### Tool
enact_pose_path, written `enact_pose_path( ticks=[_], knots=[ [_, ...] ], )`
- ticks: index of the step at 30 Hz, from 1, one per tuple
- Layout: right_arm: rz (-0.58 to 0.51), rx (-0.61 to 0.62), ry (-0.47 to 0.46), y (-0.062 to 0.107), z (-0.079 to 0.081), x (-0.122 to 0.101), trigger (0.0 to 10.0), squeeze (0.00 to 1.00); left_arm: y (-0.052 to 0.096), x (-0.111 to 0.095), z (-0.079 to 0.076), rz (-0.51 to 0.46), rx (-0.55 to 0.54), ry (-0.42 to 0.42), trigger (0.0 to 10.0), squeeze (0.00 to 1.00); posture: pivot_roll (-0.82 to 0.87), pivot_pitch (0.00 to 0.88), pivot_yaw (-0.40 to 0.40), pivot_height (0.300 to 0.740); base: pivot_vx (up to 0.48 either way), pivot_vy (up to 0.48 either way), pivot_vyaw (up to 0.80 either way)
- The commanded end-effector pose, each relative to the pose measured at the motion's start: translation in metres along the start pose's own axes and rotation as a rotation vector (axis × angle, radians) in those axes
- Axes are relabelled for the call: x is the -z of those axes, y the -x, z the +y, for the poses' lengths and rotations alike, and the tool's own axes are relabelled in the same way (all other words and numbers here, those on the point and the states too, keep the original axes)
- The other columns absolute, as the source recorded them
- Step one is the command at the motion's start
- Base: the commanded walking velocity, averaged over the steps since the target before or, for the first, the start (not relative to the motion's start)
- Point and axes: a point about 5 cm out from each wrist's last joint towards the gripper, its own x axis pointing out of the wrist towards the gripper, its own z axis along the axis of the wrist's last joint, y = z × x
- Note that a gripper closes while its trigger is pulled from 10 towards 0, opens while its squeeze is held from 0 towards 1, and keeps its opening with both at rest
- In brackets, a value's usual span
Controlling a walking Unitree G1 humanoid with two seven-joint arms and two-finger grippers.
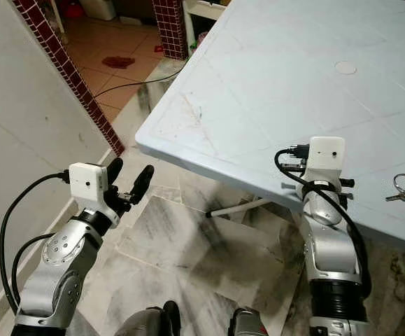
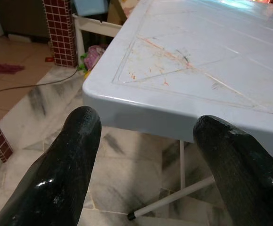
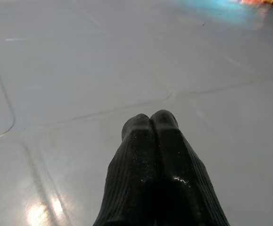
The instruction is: Hang keys on a hook
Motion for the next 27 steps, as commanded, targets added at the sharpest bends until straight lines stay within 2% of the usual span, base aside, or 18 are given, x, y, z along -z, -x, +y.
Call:
enact_pose_path(
  ticks=[1, 2, 7, 12, 13, 14, 15, 19, 22, 27],
  knots=[
    [-0.097, 0.018, 0.03, 0.001, 0.002, -0.016, 0.0, 0.0, 0.001, 0.002, 0.003, 0.008, -0.017, -0.011, 10.0, 0.0, 0.04, 0.232, 0.117, 0.74, 0.0, 0.0, 0.0],
    [-0.144, 0.027, 0.043, 0.001, 0.003, -0.024, 0.0, 0.0, 0.0, 0.002, 0.003, 0.007, -0.018, -0.012, 10.0, 0.0, 0.04, 0.231, 0.117, 0.74, 0.0, 0.0, 0.0],
    [-0.214, 0.013, 0.066, 0.002, 0.01, -0.035, 0.0, 0.0, -0.001, 0.002, 0.003, 0.004, -0.017, -0.014, 10.0, 0.0, 0.04, 0.224, 0.118, 0.74, 0.0, 0.0, 0.0],
    [-0.212, 0.003, 0.069, 0.003, 0.013, -0.035, 0.0, 0.0, -0.002, 0.002, 0.004, 0.004, -0.018, -0.015, 10.0, 0.0, 0.04, 0.223, 0.116, 0.74, 0.0, 0.0, 0.0],
    [-0.201, 0.006, 0.074, 0.003, 0.013, -0.033, 2.3, 0.0, -0.002, 0.002, 0.004, 0.003, -0.018, -0.015, 10.0, 0.0, 0.04, 0.22, 0.115, 0.74, 0.0, 0.0, 0.0],
    [-0.193, 0.008, 0.078, 0.004, 0.013, -0.032, 2.3, 0.0, -0.002, 0.003, 0.004, 0.003, -0.018, -0.015, 10.0, 0.0, 0.04, 0.22, 0.115, 0.74, 0.0, 0.0, 0.0],
    [-0.174, 0.029, 0.076, 0.007, 0.012, -0.029, 10.0, 1.0, -0.002, 0.003, 0.004, 0.003, -0.018, -0.015, 10.0, 0.0, 0.04, 0.22, 0.113, 0.74, 0.0, 0.0, 0.0],
    [-0.114, 0.07, 0.018, 0.015, 0.013, -0.02, 10.0, 1.0, -0.003, 0.004, 0.003, 0.005, -0.015, -0.014, 10.0, 0.0, 0.03, 0.219, 0.116, 0.74, 0.0, 0.0, 0.0],
    [-0.06, 0.056, -0.019, 0.02, 0.022, -0.01, 10.0, 1.0, -0.004, 0.004, 0.002, 0.005, -0.008, -0.012, 10.0, 0.0, 0.03, 0.215, 0.119, 0.74, 0.0, 0.0, 0.0],
    [-0.016, 0.035, -0.009, 0.023, 0.028, -0.001, 10.0, 1.0, -0.006, 0.003, 0.002, 0.003, -0.003, -0.014, 10.0, 0.0, 0.02, 0.211, 0.122, 0.74, 0.0, 0.0, 0.0]
  ],
)
